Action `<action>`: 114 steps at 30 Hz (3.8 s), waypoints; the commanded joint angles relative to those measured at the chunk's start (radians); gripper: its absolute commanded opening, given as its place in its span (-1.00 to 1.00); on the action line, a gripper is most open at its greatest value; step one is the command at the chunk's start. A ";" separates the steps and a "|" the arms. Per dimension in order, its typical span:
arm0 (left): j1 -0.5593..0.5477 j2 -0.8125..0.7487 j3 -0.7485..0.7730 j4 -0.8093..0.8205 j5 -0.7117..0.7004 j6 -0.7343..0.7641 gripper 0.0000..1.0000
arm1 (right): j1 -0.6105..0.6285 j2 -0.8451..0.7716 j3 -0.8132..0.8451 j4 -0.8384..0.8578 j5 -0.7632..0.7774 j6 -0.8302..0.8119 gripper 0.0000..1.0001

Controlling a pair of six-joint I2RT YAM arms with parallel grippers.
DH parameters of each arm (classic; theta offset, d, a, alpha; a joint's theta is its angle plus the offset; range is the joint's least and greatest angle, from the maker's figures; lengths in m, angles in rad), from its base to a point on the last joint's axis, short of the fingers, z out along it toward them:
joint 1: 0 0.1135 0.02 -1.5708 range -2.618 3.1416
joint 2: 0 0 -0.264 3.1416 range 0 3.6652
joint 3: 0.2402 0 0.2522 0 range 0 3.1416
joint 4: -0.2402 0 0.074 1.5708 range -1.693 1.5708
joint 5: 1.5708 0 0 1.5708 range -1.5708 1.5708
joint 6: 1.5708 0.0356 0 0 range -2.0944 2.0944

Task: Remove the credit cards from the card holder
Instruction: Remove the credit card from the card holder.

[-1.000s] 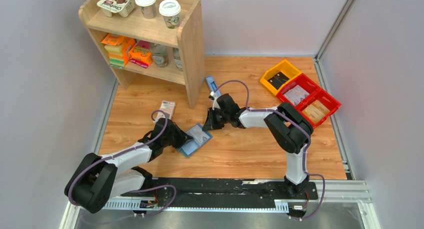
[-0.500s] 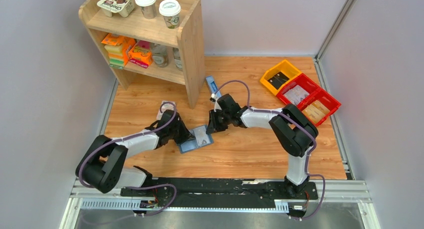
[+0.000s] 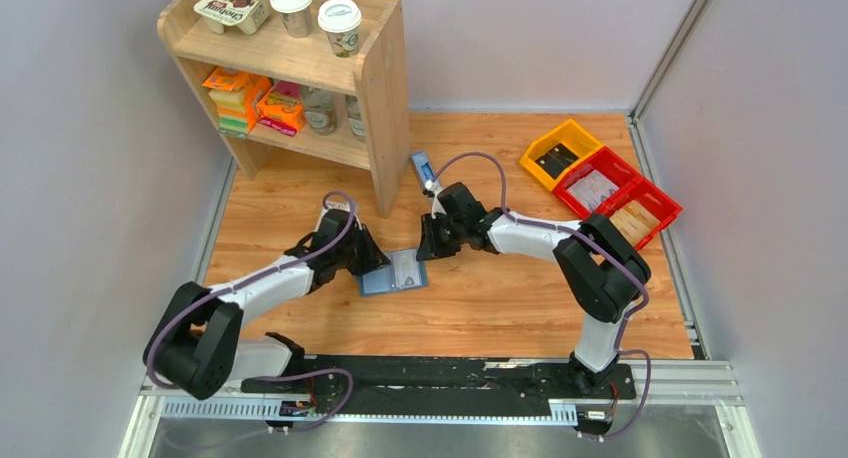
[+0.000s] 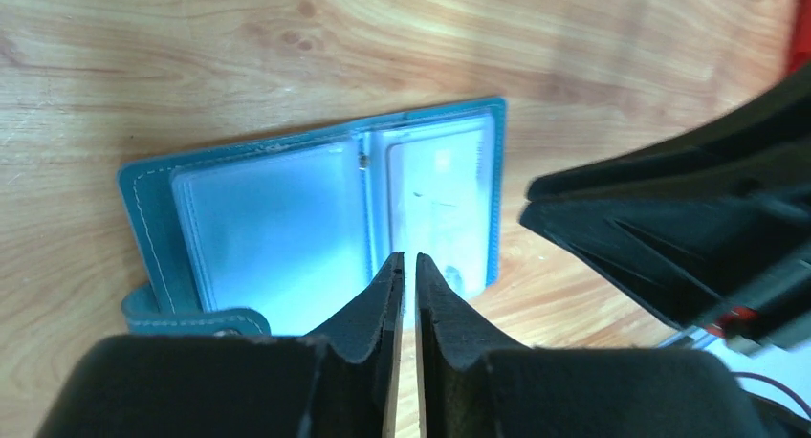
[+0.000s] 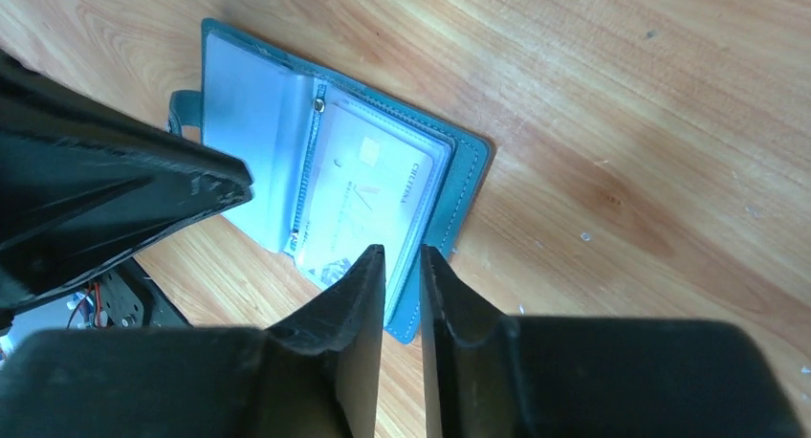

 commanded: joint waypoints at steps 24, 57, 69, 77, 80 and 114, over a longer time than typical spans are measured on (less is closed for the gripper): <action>0.019 0.065 -0.081 -0.061 -0.038 -0.080 -1.00 | 0.003 0.129 -0.034 0.136 -0.121 0.033 -0.81; 0.019 -0.167 -0.211 0.311 0.017 -0.146 0.18 | 0.003 0.180 -0.084 0.171 -0.072 0.042 -0.86; 0.017 -0.070 -0.185 0.346 0.054 -0.141 0.16 | 0.003 0.180 -0.083 0.172 -0.078 0.047 -0.86; 0.017 -0.044 -0.211 0.459 0.104 -0.180 -0.03 | 0.003 0.186 -0.083 0.180 -0.090 0.054 -0.86; 0.019 -0.067 -0.231 0.499 0.094 -0.216 -0.24 | 0.003 0.186 -0.086 0.182 -0.090 0.054 -0.87; 0.017 0.073 -0.232 0.732 0.156 -0.339 -0.39 | 0.003 0.204 -0.083 0.185 -0.095 0.054 -0.86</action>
